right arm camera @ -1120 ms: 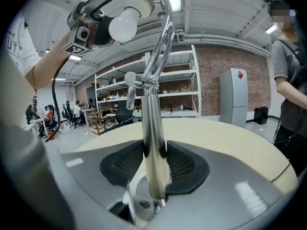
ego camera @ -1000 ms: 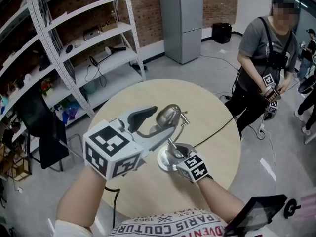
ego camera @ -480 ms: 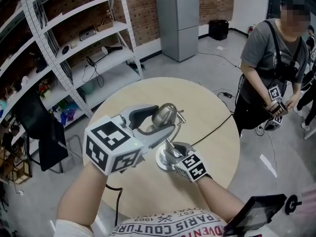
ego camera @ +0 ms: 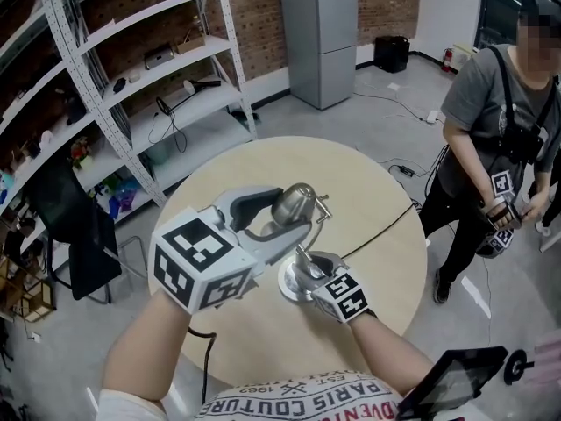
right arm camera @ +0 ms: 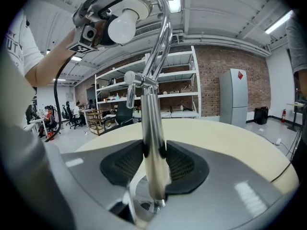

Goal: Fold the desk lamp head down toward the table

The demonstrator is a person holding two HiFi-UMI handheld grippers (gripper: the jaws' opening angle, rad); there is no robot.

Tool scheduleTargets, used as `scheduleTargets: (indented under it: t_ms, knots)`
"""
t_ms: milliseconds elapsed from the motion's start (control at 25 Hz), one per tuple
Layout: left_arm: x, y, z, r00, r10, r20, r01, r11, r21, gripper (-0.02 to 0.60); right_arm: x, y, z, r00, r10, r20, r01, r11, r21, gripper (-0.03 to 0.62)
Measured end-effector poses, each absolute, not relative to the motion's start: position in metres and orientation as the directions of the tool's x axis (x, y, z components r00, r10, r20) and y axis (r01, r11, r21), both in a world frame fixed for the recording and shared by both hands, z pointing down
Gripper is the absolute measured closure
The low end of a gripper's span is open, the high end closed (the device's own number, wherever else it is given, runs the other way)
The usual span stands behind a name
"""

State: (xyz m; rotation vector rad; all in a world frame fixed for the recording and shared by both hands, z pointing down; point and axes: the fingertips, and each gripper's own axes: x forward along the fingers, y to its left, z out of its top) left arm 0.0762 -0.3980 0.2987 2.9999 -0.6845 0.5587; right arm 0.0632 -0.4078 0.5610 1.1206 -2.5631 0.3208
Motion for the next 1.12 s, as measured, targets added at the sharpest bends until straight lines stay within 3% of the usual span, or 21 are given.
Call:
scheduleTargets:
  t_ms: [1120]
  knots:
    - [0.020,-0.377,0.320,0.810,-0.488,0.325,-0.494,-0.867,-0.073,0.321,0.070,-0.414,0.559,-0.645,-0.673,0.361,-0.747,0.654,-0.118,0.444]
